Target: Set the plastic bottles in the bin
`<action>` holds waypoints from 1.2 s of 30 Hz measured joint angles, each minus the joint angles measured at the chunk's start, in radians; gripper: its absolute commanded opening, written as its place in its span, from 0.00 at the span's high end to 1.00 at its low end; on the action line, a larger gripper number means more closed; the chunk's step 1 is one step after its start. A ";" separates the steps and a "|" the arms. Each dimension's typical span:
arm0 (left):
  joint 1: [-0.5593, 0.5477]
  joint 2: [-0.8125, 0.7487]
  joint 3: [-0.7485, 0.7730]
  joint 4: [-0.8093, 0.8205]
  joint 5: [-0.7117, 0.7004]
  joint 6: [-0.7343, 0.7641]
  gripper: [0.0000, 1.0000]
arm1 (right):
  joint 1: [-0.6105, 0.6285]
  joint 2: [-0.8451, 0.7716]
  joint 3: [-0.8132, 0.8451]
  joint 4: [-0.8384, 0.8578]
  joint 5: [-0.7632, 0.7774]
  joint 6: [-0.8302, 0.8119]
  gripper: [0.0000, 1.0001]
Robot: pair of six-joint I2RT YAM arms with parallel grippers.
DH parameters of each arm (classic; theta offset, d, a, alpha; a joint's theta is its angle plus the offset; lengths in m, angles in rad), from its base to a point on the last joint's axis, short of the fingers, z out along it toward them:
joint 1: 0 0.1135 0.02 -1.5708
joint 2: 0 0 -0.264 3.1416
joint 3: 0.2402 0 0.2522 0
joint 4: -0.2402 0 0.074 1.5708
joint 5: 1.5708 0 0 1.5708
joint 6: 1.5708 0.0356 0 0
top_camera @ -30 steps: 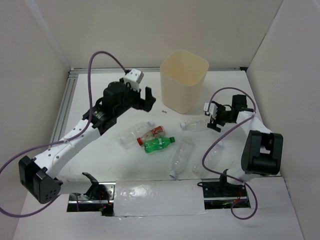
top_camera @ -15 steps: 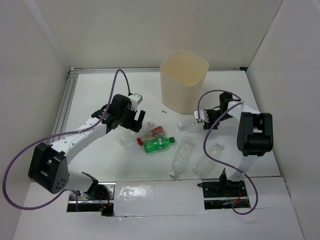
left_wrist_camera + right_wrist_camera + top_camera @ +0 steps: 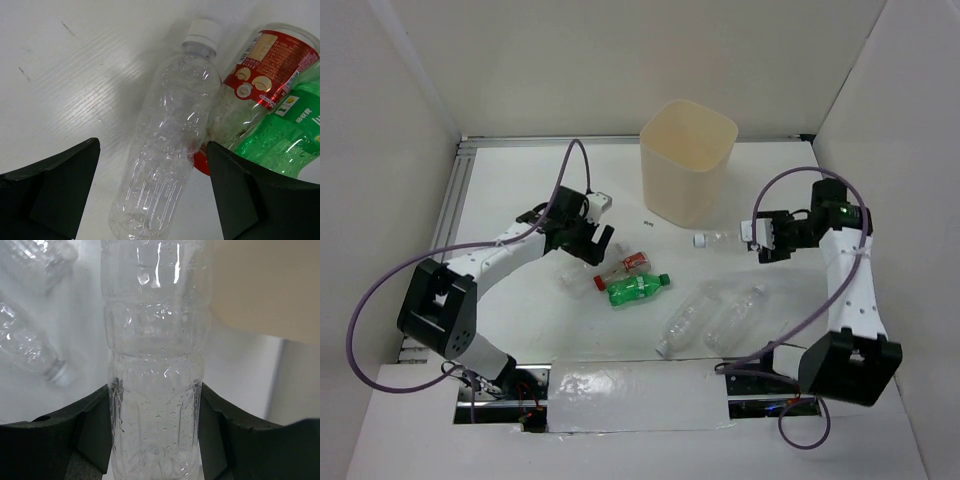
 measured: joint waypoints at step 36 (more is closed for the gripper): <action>-0.012 0.113 -0.002 0.000 0.031 -0.010 0.63 | 0.337 0.430 0.452 0.951 -0.137 1.202 0.23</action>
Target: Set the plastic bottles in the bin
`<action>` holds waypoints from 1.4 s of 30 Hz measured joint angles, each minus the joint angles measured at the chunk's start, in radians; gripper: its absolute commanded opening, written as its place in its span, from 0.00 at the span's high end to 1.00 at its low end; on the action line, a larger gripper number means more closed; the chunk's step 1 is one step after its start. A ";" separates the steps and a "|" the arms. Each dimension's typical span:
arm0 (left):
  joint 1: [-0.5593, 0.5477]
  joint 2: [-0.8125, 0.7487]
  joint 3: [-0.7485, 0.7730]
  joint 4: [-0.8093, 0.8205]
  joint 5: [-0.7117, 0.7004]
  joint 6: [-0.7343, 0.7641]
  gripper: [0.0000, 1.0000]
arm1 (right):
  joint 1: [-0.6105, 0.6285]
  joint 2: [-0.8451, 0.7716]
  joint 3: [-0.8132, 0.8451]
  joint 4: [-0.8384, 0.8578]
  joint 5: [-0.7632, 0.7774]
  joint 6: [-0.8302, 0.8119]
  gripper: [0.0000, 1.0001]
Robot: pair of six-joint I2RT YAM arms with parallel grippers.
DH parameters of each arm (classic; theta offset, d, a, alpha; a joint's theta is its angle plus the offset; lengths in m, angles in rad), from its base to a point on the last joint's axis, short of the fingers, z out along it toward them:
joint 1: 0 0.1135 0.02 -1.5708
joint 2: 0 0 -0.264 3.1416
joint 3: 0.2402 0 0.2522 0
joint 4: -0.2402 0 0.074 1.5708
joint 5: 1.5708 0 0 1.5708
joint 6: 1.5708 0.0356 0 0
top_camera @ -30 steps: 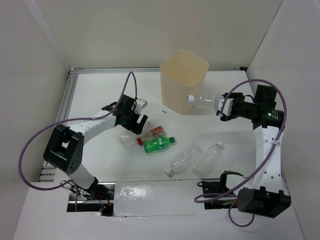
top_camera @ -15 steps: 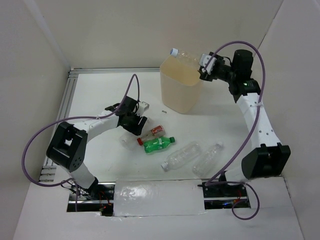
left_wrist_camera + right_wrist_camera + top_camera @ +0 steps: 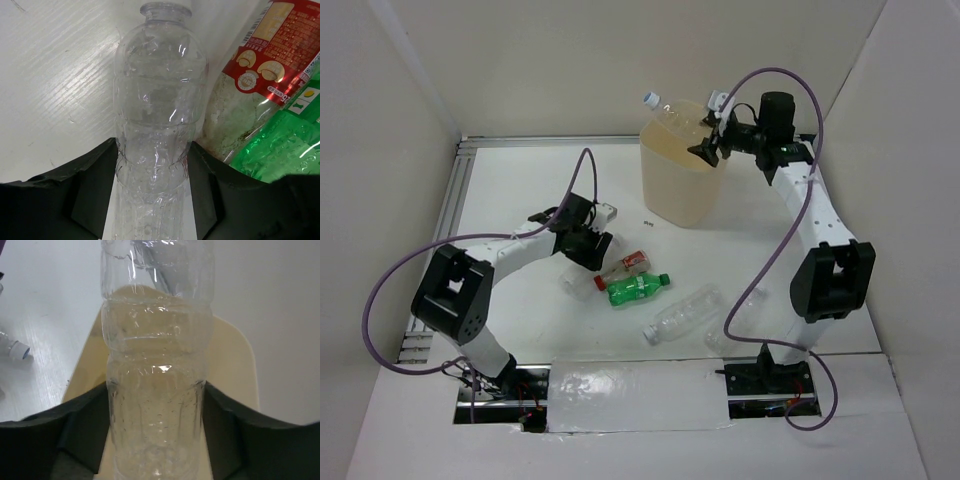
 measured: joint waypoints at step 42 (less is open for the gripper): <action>-0.134 0.346 0.818 0.817 0.142 -0.522 0.39 | -0.336 -0.532 -0.614 -0.549 -0.077 -0.154 0.08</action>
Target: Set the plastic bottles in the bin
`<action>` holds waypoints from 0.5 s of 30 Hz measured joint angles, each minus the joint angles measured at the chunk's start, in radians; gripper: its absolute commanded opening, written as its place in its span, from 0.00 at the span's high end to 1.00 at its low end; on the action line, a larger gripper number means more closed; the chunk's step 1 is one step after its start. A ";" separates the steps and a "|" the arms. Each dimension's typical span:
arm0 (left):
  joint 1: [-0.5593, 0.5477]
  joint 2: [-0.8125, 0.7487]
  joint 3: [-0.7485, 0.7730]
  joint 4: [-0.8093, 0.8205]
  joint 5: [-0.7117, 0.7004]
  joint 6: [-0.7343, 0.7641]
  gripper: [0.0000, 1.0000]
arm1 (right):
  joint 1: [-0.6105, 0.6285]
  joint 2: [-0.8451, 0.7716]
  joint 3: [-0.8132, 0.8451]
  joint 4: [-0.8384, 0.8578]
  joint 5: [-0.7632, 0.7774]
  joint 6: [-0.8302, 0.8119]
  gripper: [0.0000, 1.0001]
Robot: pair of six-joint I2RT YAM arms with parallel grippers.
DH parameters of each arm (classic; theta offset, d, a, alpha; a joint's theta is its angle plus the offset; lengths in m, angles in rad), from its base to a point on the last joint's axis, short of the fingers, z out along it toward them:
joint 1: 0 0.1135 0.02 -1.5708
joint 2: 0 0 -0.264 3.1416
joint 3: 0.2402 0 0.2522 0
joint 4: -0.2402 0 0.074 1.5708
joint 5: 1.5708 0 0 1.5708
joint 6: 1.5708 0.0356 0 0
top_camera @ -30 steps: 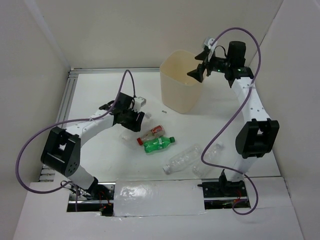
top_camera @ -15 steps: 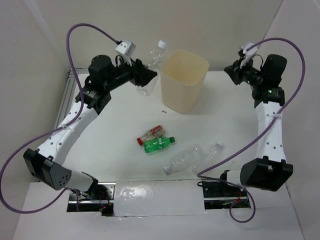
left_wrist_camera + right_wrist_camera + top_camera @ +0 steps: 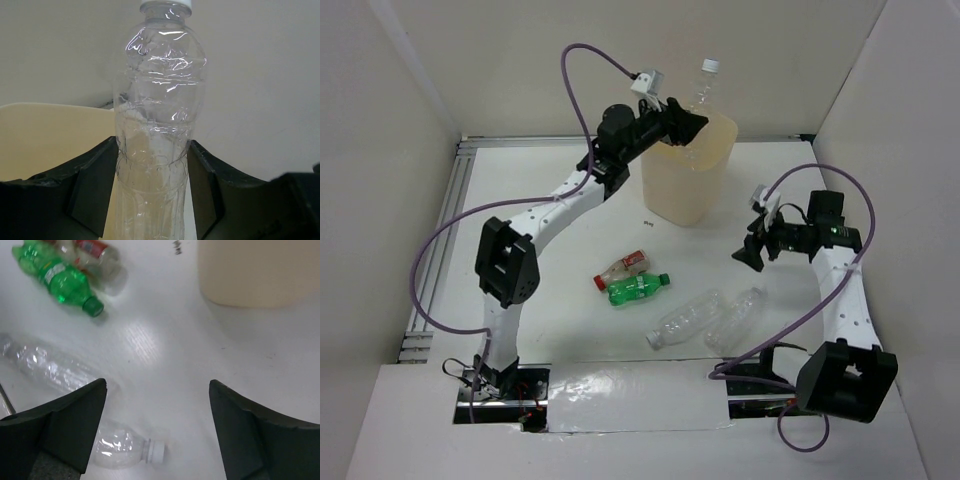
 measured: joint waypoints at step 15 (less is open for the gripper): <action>-0.035 0.042 0.136 -0.169 -0.178 0.114 0.00 | 0.204 -0.054 -0.161 -0.292 -0.015 -0.691 0.04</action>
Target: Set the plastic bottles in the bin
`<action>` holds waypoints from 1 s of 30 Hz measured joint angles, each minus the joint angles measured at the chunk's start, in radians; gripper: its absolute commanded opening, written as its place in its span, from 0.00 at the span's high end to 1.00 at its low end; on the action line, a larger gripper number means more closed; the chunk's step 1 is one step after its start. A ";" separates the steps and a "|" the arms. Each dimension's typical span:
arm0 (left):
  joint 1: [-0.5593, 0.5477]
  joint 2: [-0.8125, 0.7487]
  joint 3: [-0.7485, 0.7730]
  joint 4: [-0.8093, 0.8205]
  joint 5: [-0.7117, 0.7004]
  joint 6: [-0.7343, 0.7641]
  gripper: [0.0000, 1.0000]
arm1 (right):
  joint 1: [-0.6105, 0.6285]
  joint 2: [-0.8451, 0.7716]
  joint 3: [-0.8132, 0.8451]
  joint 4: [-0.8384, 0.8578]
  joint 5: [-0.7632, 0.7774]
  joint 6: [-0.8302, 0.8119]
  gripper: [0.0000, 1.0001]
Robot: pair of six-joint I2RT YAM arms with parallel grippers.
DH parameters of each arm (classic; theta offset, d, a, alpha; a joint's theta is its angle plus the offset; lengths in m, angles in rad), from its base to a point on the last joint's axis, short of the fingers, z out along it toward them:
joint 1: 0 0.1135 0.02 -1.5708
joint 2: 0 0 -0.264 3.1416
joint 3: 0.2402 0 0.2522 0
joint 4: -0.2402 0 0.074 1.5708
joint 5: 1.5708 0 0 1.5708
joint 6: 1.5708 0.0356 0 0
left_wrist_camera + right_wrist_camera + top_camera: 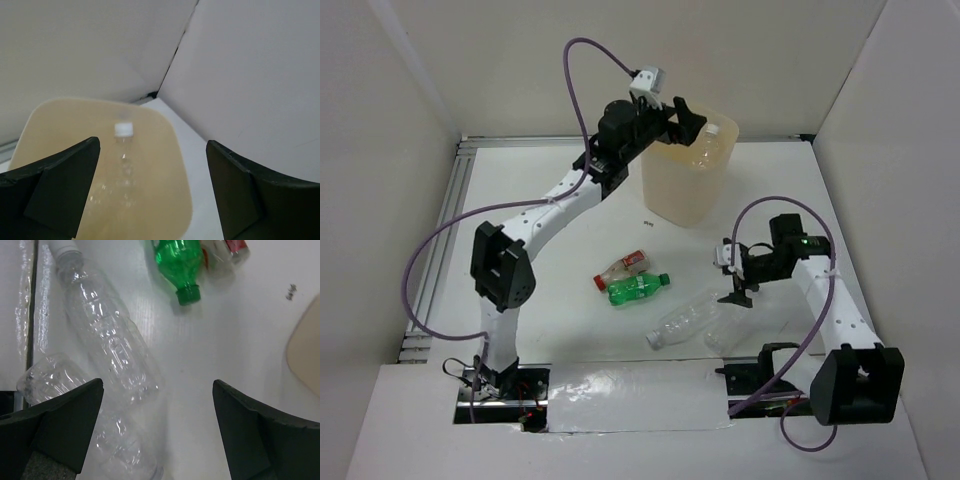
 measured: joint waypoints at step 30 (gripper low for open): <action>-0.106 -0.908 -1.210 -0.428 -0.296 0.159 0.00 | 0.526 0.291 -0.100 0.304 0.381 0.146 0.75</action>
